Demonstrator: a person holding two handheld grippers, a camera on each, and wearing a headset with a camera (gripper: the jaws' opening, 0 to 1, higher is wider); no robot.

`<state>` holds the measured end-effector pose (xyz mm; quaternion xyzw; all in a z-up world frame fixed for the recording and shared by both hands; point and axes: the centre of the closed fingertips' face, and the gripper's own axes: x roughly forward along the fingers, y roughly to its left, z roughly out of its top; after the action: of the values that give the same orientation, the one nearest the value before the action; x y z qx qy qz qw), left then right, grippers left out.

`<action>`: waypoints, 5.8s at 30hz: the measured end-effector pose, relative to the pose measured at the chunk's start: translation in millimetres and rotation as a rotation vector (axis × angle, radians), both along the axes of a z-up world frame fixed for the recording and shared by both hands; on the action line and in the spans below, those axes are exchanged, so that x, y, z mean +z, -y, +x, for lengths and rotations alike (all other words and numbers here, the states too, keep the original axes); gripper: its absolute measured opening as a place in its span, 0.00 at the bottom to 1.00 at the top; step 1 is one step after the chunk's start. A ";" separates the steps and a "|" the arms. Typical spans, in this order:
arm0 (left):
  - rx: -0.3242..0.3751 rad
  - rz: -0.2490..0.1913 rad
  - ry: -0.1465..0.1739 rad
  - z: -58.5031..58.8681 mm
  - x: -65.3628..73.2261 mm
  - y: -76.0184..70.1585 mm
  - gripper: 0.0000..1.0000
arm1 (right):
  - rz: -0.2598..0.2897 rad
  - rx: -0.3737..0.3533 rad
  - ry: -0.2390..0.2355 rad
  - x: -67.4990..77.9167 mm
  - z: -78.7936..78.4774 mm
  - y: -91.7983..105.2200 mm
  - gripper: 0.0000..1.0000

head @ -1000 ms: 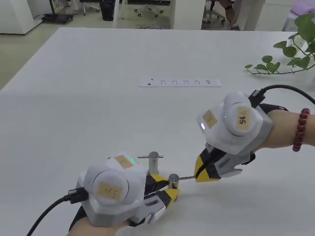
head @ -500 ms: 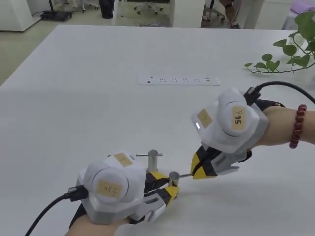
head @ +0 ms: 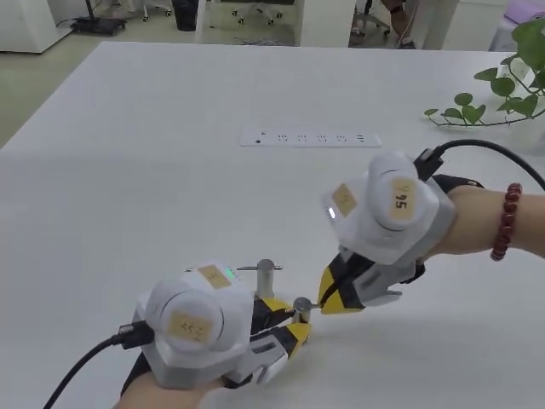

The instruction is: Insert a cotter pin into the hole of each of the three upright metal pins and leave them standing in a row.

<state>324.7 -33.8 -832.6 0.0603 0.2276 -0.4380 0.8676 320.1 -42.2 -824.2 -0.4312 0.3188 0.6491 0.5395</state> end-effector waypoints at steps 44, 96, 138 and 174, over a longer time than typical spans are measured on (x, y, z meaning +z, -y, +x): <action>0.033 -0.026 -0.056 -3.6 -8.1 -2.9 0.11 | 0.038 -0.031 -0.004 4.0 -1.1 -2.3 0.05; 0.097 -0.048 -0.067 -9.1 9.8 -29.0 0.33 | 0.232 -0.247 -0.075 2.7 -1.4 -23.7 0.14; 0.170 -0.083 -0.031 -19.4 34.5 -63.6 0.49 | 0.202 -0.375 -0.008 10.1 43.9 1.3 0.14; 0.199 -0.064 -0.033 -27.3 36.5 -82.3 0.52 | 0.196 -0.375 -0.037 3.2 46.6 1.4 0.16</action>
<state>297.4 48.4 -796.1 0.0025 0.2325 -0.3574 0.9045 366.7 -43.5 -821.0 -0.2979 0.3389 0.5730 0.6842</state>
